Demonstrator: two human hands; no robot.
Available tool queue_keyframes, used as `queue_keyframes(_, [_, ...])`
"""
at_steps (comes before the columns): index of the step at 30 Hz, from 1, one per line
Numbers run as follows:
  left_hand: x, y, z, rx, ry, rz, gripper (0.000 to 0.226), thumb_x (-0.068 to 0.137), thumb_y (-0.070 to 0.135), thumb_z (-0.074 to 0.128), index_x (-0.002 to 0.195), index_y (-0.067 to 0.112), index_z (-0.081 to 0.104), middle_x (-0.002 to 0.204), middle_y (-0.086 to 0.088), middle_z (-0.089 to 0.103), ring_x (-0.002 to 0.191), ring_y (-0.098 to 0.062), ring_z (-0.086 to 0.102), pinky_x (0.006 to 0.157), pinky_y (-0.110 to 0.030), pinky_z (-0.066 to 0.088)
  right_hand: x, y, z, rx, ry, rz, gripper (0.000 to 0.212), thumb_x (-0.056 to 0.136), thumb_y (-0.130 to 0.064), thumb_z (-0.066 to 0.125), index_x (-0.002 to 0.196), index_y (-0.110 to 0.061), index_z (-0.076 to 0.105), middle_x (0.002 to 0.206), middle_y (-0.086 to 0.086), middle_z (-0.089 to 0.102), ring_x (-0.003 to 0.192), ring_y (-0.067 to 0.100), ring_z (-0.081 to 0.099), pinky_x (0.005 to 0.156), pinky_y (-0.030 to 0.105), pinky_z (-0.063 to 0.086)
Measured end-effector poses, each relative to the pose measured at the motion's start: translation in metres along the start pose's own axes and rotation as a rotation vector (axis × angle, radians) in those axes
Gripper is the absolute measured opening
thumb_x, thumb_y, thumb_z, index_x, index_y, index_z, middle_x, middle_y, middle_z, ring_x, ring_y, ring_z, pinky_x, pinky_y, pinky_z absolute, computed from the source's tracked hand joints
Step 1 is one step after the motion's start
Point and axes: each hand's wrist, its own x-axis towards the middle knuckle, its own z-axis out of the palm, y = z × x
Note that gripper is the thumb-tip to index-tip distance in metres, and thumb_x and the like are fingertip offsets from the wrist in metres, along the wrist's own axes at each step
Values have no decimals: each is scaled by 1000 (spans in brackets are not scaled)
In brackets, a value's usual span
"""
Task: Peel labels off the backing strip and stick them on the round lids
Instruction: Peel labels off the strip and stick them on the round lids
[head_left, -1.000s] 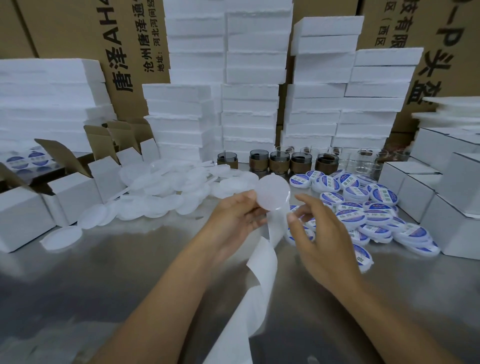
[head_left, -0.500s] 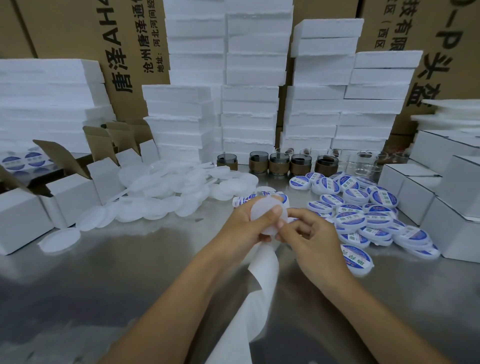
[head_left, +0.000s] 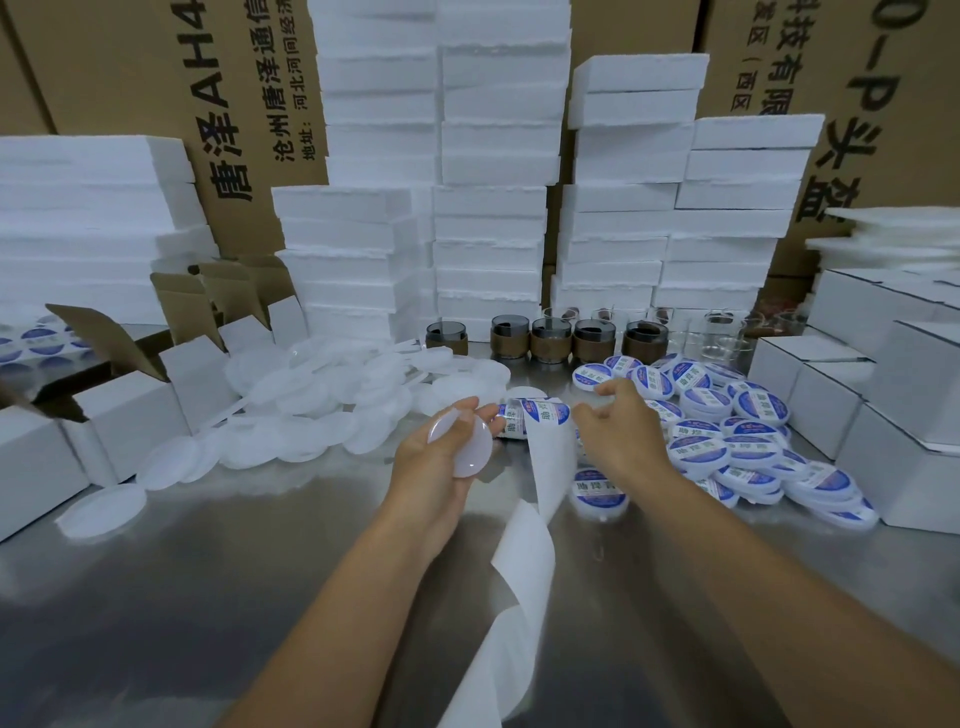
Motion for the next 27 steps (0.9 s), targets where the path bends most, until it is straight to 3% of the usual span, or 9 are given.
queue_keyframes(5, [2,-4,0,77,82,-32,17,90,-5,51,96,7,61,82,-9,70,75,-24,65,66,-31,59,4,-12,7,265,-77,158,34,85,-28,65,115,-16,54,118,4,52,97,18,50,72,28,40])
queue_keyframes(8, [2,-7,2,133,91,-56,12,92,0,53,91,6,63,80,-10,68,73,-23,63,78,-38,55,-4,-14,5,488,-166,233,26,83,-19,67,108,-21,58,125,8,55,104,24,57,76,35,50])
queue_keyframes(11, [2,-10,4,181,68,-87,9,91,5,56,87,7,64,67,-3,70,61,-16,66,72,-32,55,-18,-10,-1,516,-221,247,21,83,-18,67,100,-28,58,122,8,57,102,25,59,79,37,52])
queue_keyframes(15, [1,-12,7,241,90,-46,9,85,3,65,93,5,66,75,-6,73,68,-17,69,70,-33,57,-41,-2,-8,500,-276,178,26,83,-15,67,104,-27,56,93,1,70,82,10,65,66,28,49])
queue_keyframes(17, [1,-13,7,272,120,-36,19,80,1,70,98,8,66,85,-8,71,75,-20,70,71,-32,58,-50,1,-8,423,-268,67,27,84,-14,66,106,-24,55,63,-12,66,61,-6,58,58,15,43])
queue_keyframes(19, [-1,-12,8,271,119,-45,23,76,-2,73,92,13,65,88,-8,68,73,-19,70,65,-29,59,-57,4,-6,339,-222,-41,25,84,-13,66,103,-23,54,53,-12,60,52,-9,53,50,6,38])
queue_keyframes(23, [-4,-12,12,144,100,-89,29,73,-10,71,93,8,62,96,-16,65,77,-26,68,65,-32,60,-67,10,-1,175,-120,-226,25,83,-19,67,102,-27,53,69,-10,60,65,1,55,62,17,43])
queue_keyframes(25, [-4,-12,12,137,101,-93,30,73,-12,70,93,8,63,93,-14,65,73,-23,69,61,-29,59,-69,12,1,57,-73,-283,27,83,-27,66,107,-30,53,84,-10,60,82,8,55,73,29,46])
queue_keyframes(27, [-3,-12,12,136,97,-99,30,73,-13,69,93,9,63,89,-13,66,68,-20,69,58,-27,58,-70,13,4,-100,-5,-368,30,85,-32,62,114,-27,54,102,-10,55,99,11,50,81,30,45])
